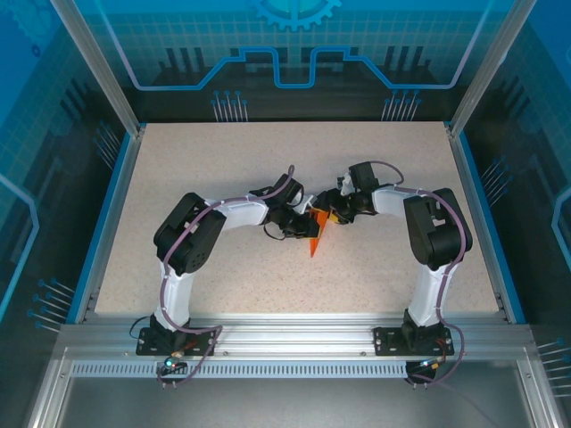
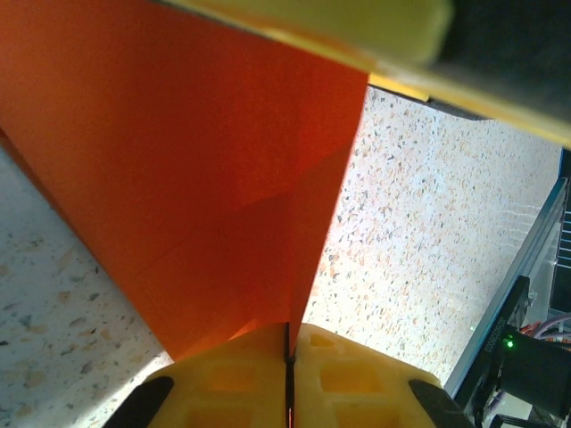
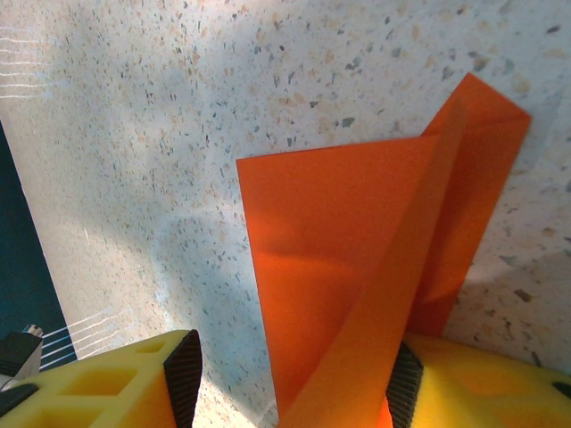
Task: Fold a paper plane with a square sheet of paper (fold left side to right side)
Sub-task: Fold the wing for the fifth time at the center of the table.
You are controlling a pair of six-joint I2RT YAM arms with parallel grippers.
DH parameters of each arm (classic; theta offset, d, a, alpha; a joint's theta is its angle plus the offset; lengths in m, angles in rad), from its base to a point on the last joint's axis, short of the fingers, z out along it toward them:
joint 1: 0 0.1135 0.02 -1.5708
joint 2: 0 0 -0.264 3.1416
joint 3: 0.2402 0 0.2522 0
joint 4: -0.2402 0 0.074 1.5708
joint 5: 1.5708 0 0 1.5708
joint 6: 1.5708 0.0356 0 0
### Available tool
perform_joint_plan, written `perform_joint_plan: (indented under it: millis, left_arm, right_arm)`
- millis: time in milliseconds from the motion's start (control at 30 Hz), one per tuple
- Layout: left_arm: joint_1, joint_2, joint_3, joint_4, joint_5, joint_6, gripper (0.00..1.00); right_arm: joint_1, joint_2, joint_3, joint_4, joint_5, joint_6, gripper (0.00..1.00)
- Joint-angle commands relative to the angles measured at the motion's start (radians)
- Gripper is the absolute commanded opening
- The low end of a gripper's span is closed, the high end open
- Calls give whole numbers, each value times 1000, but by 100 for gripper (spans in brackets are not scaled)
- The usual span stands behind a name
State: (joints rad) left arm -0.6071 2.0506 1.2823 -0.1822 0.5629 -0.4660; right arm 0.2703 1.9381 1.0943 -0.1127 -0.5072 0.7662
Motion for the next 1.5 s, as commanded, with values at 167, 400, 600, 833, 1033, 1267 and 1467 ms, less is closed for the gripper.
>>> perform_joint_plan:
  millis: [167,400,600,833,1033,1267,1467]
  left_arm:
    - [3,-4,1,15,19,3,25]
    - [23,-4,8,55,22,-23,31]
    - [34,8,5,55,18,-26,24]
    - [53,44,-28,140,82,-74,14]
    - [65,73,-28,202,140,-114,10]
    - [85,81,-62,266,156,-158,9]
    - [98,83,-78,313,180,-181,10]
  right_arm:
    - [5,32,-8,-80,18,-12,59]
    - [3,32,-7,-87,18,-16,59]
    - [1,26,-12,-87,20,-14,59]
    - [-7,19,-27,-58,-3,-1,59]
    - [-9,15,-29,-55,-8,1,59]
    - [-15,10,-34,-53,-11,3,60]
    - [-16,16,-31,-68,-8,-5,60]
